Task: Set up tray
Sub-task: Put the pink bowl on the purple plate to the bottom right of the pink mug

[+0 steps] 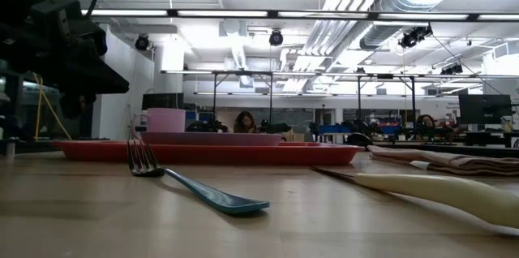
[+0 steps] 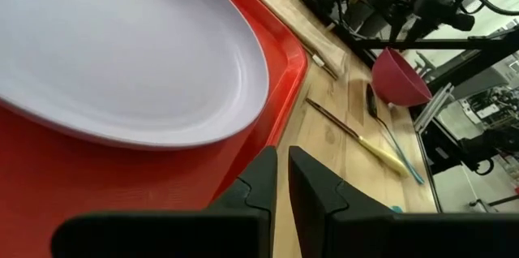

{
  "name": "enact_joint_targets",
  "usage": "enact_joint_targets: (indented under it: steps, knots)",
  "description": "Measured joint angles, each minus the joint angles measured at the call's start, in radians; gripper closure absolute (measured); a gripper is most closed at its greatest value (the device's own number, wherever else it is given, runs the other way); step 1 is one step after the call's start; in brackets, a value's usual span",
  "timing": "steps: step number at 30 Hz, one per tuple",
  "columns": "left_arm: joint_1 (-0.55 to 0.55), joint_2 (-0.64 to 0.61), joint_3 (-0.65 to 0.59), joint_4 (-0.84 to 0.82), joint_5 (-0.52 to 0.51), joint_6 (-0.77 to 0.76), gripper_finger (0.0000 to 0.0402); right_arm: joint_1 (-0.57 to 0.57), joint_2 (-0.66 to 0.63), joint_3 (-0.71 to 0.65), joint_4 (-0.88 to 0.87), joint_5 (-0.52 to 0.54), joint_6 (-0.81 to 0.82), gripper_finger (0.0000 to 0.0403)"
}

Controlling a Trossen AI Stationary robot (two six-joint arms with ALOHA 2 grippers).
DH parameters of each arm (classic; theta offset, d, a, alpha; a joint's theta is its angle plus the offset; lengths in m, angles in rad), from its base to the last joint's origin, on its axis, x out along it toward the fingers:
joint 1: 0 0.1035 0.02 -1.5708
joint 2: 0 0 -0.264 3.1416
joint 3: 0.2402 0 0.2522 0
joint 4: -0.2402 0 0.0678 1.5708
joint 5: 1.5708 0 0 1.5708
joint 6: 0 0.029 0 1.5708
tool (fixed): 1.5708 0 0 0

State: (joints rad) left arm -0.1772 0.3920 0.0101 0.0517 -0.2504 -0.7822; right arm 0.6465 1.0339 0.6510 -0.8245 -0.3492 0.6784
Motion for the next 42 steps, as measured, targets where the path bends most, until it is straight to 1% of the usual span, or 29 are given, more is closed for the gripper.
enact_joint_targets:
  steps: [5,9,15,21,26,32,42]
  knots:
    - [0.000,0.000,0.000,0.000,0.000,0.000,0.0337,0.025,0.015,0.000,0.014,0.006,0.043,0.0316]
    - [0.000,0.000,0.000,0.000,0.000,0.000,0.0337,0.043,0.015,0.000,0.014,0.062,0.082,0.0316]
    - [0.000,0.000,0.000,0.000,0.000,0.000,0.0337,0.057,0.015,0.000,0.014,0.090,0.107,0.0316]
    - [0.000,0.000,0.000,0.000,0.000,0.000,0.0337,0.057,0.015,0.000,0.016,0.078,0.108,0.0316]
    - [0.000,0.000,0.000,-0.001,0.018,0.000,0.0337,0.057,0.015,0.000,0.020,0.043,0.107,0.0316]
    - [0.000,0.000,0.000,-0.002,0.031,0.000,0.0337,0.057,0.015,-0.002,0.022,0.054,0.100,0.0316]
    - [0.000,0.000,0.000,-0.002,0.032,0.000,0.0337,0.076,0.015,-0.079,0.040,0.029,0.130,0.0316]
